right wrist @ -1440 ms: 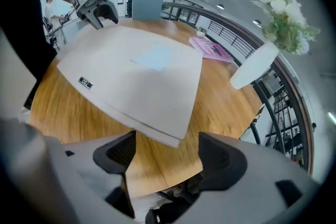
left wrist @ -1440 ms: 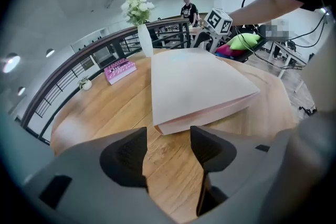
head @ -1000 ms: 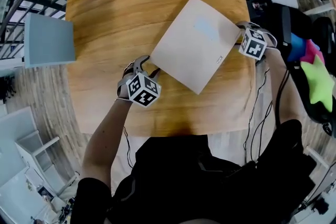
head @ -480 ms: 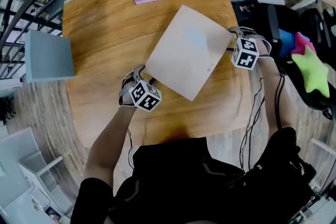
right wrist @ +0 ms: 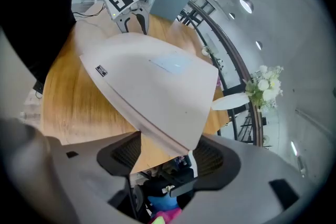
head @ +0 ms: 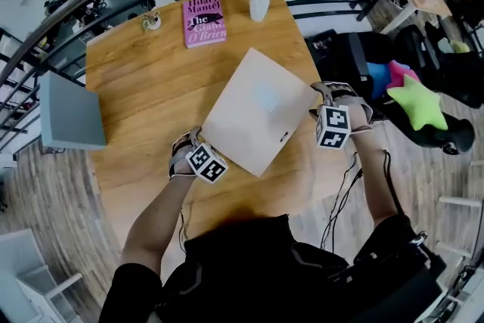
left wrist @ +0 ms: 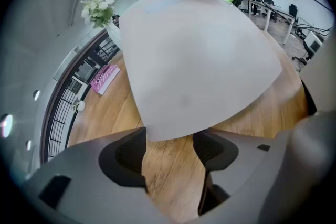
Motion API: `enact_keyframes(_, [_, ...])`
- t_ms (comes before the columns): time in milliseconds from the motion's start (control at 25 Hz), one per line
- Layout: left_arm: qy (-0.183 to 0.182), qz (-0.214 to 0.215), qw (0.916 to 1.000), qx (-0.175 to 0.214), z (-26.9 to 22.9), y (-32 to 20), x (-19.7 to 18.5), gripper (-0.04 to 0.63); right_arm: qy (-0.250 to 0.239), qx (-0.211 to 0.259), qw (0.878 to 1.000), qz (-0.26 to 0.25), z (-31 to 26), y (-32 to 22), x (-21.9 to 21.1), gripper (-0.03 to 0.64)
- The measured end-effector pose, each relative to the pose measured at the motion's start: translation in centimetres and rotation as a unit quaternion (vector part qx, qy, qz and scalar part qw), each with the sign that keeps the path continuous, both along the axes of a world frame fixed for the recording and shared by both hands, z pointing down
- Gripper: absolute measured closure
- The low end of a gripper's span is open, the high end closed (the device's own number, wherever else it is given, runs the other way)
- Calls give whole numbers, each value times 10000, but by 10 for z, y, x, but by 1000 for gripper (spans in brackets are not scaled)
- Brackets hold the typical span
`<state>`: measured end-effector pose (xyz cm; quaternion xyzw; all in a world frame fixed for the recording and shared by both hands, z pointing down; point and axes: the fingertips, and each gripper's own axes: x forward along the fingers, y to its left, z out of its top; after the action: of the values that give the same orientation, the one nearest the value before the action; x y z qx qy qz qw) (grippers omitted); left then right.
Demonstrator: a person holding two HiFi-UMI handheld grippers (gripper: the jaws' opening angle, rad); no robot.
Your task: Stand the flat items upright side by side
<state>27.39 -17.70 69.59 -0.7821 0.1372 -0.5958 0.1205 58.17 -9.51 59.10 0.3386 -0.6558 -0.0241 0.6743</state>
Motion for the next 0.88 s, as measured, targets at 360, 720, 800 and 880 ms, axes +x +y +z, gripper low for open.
enact_keyframes(360, [-263,359,9985,310,5,-12,-9,301,813,475,9955,-44,-61,24,-53,304])
enact_keyframes(720, [-613,667,9953,353,20,-2,-39,301,1471,840,9852,-258,-98,53,-121,304])
enact_keyframes(800, [-587,429,9966,395,28,-4,-46,301,1474,897,9843,-362,-101,59,-137,305])
enact_keyframes(880, [-513,208,9978,355,31,-8,-45,305,1624,1058,9799,-477,-111,59,-148,307])
